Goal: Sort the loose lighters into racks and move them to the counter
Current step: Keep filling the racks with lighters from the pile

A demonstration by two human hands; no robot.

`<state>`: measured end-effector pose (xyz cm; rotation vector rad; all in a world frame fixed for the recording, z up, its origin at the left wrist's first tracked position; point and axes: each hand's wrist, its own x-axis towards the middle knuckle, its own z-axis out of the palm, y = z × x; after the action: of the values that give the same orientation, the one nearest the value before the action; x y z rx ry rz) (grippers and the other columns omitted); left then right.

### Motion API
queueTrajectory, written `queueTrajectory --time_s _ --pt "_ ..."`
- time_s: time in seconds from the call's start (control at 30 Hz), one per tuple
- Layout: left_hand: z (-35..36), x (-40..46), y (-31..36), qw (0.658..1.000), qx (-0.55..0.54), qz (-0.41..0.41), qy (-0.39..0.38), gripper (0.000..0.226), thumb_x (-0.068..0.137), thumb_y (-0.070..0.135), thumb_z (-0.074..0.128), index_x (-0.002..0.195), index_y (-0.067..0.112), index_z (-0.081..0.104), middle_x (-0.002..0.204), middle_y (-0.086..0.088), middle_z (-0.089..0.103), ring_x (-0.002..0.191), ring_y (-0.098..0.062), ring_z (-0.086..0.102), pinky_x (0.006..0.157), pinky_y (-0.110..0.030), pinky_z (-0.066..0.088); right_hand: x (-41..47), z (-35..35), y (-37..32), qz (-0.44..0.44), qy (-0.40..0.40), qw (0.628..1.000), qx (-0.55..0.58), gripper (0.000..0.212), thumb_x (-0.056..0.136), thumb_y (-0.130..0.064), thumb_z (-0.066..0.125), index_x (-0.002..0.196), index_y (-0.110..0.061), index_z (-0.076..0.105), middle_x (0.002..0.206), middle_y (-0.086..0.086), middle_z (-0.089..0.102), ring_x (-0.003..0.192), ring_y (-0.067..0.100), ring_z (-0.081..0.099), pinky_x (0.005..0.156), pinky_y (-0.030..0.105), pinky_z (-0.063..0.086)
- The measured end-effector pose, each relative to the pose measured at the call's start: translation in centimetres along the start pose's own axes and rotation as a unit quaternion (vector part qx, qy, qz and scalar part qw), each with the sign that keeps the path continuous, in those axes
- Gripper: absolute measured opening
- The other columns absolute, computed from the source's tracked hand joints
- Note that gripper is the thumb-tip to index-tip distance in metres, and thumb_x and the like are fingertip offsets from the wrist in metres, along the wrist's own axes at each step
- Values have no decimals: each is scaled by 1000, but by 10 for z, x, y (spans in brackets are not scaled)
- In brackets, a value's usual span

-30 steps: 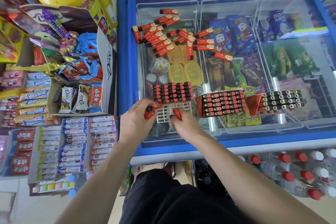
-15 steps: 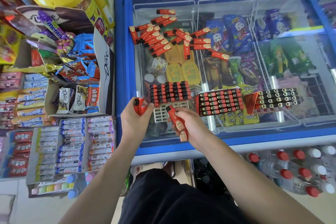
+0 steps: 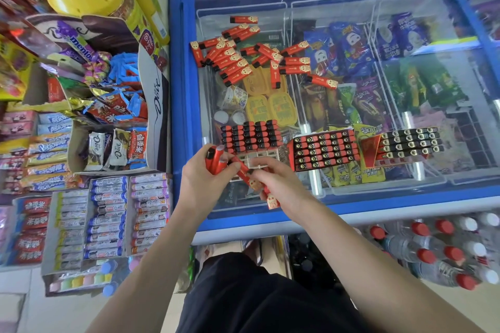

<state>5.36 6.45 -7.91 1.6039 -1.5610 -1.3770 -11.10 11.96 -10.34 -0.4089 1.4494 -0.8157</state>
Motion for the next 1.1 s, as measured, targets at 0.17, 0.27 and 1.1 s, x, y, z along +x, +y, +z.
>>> queueTrajectory --time_s 0.17,0.27,1.1 --pt "2 1 5 999 37 28 14 22 88 11 81 94 27 68 87 15 74 84 -4 71 78 -20 58 4 -5 7 54 88 992 66 25 90 0 63 112 -12 59 75 9 68 59 19 56 54 30 46" --pt "4 6 -1 992 112 60 5 18 90 21 80 93 34 67 87 16 73 85 -4 70 83 -31 60 1 -7 7 51 89 991 88 23 93 7 53 111 -7 53 81 14 71 58 21 59 50 28 49" --pt "20 33 -46 846 367 383 64 30 73 -6 81 97 10 74 96 3 75 50 -23 56 39 -27 40 13 -6 1 -373 213 809 -402 24 91 5 64 112 -5 71 109 6 69 87 22 68 73 36 59"
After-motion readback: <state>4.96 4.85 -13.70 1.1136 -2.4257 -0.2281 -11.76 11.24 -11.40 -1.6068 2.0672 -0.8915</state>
